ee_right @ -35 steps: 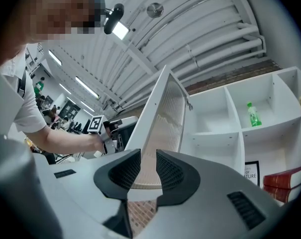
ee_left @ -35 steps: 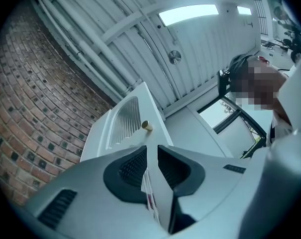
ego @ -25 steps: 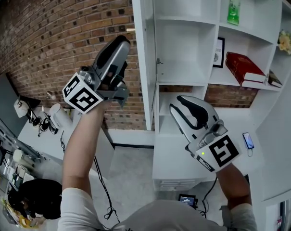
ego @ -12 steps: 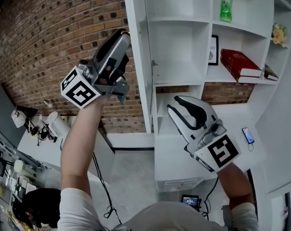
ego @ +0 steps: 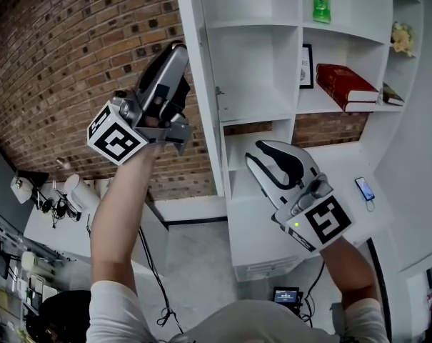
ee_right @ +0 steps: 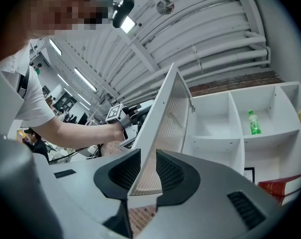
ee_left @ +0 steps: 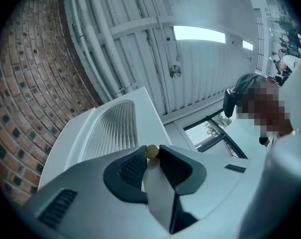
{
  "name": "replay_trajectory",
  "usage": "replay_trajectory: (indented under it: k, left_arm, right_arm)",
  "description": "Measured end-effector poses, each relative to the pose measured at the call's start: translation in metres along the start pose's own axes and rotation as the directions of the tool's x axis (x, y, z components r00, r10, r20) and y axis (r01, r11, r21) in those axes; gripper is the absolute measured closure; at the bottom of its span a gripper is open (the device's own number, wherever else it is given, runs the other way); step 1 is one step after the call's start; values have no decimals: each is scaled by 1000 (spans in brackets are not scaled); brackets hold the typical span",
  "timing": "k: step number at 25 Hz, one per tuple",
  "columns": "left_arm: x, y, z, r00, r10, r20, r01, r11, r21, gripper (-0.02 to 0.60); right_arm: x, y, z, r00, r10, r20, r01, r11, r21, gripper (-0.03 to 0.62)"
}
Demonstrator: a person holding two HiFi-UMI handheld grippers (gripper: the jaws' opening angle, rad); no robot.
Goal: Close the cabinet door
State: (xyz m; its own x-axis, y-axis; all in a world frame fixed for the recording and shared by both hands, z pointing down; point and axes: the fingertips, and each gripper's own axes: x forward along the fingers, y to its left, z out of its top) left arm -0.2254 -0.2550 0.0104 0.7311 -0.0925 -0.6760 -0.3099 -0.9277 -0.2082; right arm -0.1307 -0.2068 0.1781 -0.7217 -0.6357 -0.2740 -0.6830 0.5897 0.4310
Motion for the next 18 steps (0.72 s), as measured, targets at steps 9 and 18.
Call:
replay_trajectory:
  k: [9, 18]
  left_arm:
    - [9, -1, -12, 995, 86, -47, -83, 995, 61, 495]
    - [33, -12, -31, 987, 141, -73, -131, 983, 128, 497]
  right_arm:
    - [-2, -2, -5, 1000, -27, -4, 27, 1000, -5, 494]
    - [-12, -22, -10, 1000, -3, 21, 3, 1000, -1, 496]
